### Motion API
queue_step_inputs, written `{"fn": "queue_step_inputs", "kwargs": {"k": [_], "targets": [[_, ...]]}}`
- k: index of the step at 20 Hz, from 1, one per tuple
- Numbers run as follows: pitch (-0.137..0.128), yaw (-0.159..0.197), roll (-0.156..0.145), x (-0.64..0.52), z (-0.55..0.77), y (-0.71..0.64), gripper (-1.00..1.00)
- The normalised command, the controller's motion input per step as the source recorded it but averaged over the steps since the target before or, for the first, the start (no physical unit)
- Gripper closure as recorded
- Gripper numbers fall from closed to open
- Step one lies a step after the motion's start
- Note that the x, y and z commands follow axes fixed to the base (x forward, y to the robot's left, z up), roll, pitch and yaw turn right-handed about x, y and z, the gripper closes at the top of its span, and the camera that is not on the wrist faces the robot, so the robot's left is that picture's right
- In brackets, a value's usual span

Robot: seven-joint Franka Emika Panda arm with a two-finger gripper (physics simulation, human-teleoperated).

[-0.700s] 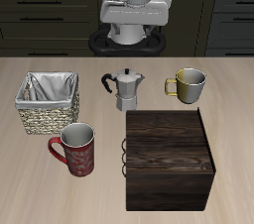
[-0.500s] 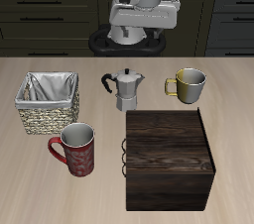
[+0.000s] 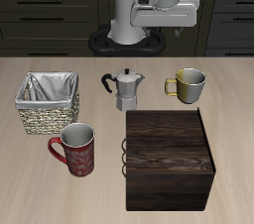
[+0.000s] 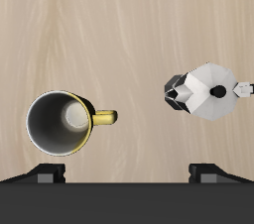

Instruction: Place the white and yellow mug in the basket

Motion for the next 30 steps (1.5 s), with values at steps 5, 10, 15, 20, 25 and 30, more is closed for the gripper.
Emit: {"fn": "queue_step_inputs", "kwargs": {"k": [5,10,15,20,25,30], "targets": [[0.033,-0.030,0.040,-0.02,-0.17,0.21,-1.00],[0.026,-0.010,-0.015,0.03,-0.23,0.00,-1.00],[-0.019,-0.017,-0.010,-0.01,-0.17,0.14,-1.00],[-0.018,-0.037,-0.016,-0.05,-0.15,0.19,-1.00],[0.052,-0.048,0.010,-0.04,-0.39,0.24,-1.00],[0.026,0.006,-0.018,0.01,-0.38,0.20,-1.00]]}}
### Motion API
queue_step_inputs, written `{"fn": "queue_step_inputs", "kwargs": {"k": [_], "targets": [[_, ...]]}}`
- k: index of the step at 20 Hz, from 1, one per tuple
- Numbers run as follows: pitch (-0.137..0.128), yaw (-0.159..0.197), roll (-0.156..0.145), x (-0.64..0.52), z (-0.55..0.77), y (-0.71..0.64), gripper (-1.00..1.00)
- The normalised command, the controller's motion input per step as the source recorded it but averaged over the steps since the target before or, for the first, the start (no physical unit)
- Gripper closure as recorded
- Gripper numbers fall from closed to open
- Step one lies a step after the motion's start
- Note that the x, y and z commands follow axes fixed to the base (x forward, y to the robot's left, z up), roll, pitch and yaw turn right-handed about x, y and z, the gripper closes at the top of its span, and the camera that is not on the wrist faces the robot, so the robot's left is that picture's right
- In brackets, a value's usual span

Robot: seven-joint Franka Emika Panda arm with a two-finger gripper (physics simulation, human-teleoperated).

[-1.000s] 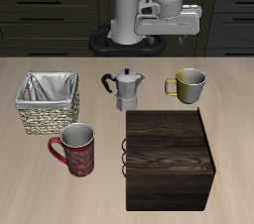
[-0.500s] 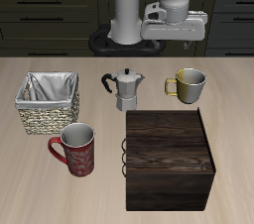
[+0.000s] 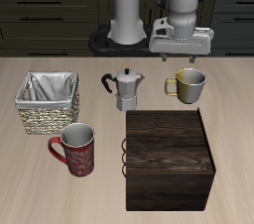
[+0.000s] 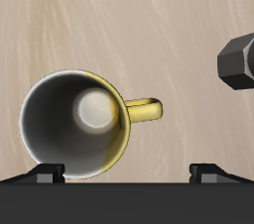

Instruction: Place the white and yellow mug in the basket

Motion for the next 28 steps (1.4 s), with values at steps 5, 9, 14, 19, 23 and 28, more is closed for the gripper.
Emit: {"fn": "queue_step_inputs", "kwargs": {"k": [5,9,14,19,23,28], "targets": [[0.017,0.006,-0.028,0.08,-0.29,0.00,-1.00],[0.027,0.003,-0.011,0.14,-0.30,-0.04,-1.00],[0.077,-0.020,0.035,0.05,-0.31,-0.01,-1.00],[0.058,-0.032,0.050,-0.07,-0.22,0.00,1.00],[0.027,-0.020,0.017,-0.10,-0.06,-0.02,1.00],[-0.007,-0.023,0.011,-0.03,0.07,-0.06,1.00]]}}
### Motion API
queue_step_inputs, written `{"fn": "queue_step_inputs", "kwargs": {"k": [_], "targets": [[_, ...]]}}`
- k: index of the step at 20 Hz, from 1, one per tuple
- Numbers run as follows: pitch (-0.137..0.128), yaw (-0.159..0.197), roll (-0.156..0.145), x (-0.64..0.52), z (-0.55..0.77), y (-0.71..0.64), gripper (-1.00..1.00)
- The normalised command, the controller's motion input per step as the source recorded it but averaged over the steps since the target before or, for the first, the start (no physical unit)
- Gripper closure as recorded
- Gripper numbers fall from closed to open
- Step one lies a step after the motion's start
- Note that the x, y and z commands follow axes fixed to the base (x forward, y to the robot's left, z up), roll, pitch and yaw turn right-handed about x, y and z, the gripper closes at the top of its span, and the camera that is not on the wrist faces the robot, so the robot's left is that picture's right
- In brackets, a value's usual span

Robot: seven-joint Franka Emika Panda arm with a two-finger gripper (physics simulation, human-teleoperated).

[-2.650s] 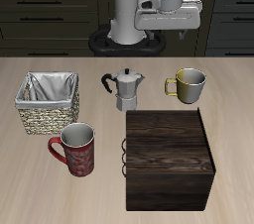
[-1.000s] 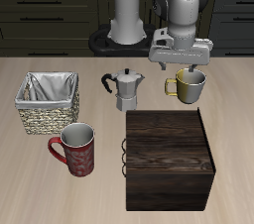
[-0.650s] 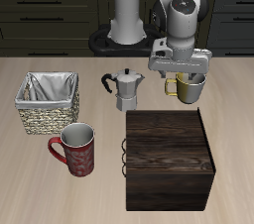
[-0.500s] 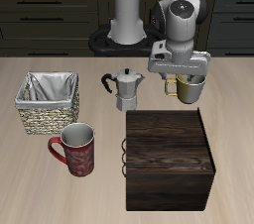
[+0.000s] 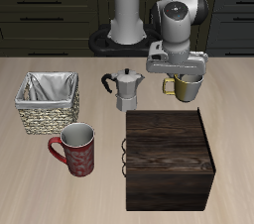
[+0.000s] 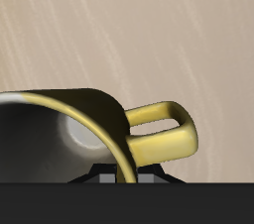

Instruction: Place the white and yellow mug in the basket

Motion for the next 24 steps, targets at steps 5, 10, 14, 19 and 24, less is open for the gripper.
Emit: {"fn": "queue_step_inputs", "kwargs": {"k": [5,10,14,19,24], "targets": [[-0.032,0.003,0.006,0.04,0.17,-0.05,1.00],[-0.091,0.054,0.001,0.02,0.47,0.01,1.00],[-0.074,0.056,0.018,0.07,0.47,-0.03,1.00],[-0.073,0.045,0.019,0.00,0.66,-0.04,1.00],[-0.078,0.028,0.031,-0.06,0.56,-0.01,1.00]]}}
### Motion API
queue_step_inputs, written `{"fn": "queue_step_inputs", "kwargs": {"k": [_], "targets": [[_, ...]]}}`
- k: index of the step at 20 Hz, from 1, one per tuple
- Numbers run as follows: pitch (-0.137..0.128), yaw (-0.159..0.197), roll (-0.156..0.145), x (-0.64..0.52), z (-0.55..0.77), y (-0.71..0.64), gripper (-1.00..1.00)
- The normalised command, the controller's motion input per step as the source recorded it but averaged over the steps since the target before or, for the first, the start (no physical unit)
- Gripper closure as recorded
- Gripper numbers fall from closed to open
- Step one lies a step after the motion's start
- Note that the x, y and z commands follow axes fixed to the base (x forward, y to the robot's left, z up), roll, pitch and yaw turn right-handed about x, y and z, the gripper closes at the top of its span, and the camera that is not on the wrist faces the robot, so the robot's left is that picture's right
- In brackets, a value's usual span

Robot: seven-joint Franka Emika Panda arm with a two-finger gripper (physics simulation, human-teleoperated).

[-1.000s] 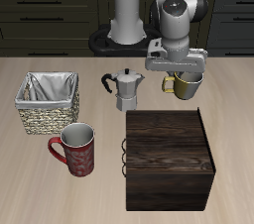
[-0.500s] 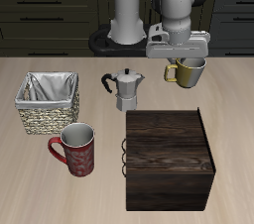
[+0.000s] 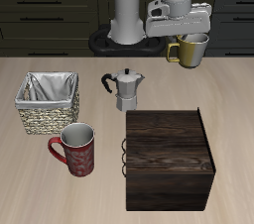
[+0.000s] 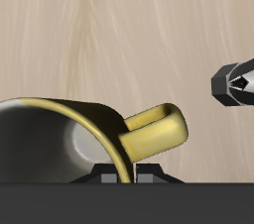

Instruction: Place the white and yellow mug in the basket

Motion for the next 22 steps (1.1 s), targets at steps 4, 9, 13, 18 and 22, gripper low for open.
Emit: {"fn": "queue_step_inputs", "kwargs": {"k": [4,9,13,18,22], "targets": [[-0.062,0.029,0.039,-0.11,0.68,0.03,1.00],[-0.045,0.004,0.007,0.00,0.24,-0.03,1.00],[0.038,0.027,0.013,0.11,0.00,-0.05,1.00],[0.056,0.086,0.083,0.17,0.09,-0.26,1.00],[0.023,0.048,0.035,0.20,0.15,-0.59,1.00]]}}
